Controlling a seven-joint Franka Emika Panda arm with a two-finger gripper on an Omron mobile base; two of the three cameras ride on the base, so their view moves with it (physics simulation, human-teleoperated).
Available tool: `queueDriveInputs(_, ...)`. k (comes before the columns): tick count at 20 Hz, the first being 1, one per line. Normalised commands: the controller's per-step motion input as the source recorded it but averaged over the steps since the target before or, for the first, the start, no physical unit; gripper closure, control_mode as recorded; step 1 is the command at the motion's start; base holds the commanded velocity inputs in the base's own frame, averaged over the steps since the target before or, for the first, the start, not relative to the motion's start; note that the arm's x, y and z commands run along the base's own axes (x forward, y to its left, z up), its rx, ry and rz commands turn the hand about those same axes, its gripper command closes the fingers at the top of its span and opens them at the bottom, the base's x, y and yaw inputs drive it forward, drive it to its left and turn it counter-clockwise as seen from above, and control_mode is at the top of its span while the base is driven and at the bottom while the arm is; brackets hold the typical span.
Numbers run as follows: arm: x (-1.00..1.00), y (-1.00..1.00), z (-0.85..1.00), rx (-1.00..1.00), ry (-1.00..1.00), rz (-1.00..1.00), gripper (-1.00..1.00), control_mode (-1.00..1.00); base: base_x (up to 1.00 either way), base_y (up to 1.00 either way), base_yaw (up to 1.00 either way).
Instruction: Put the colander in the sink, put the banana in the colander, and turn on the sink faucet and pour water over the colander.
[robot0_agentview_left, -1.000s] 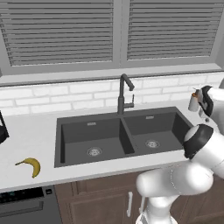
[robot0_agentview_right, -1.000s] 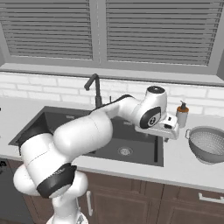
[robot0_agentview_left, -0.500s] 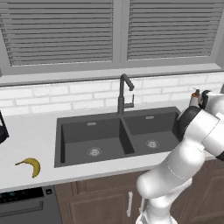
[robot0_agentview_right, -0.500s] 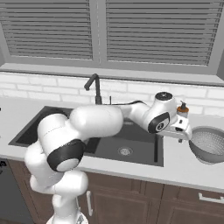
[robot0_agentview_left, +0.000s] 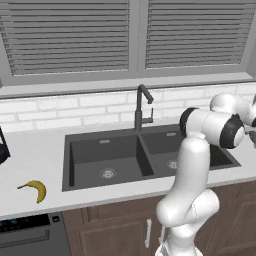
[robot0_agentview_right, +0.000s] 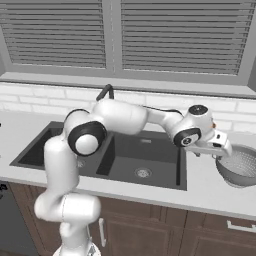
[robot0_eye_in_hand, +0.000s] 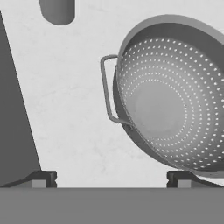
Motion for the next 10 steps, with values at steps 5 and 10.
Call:
queueDriveInputs(5, 0.29, -0.16, 0.00, 0.04, 0.14, 0.00, -1.00, -1.00, 0.00, 0.00, 0.00)
queueDriveInputs(10, 0.21, -0.09, -0.07, 0.08, 0.17, 0.00, -1.00, -1.00, 0.00, 0.00, 0.00)
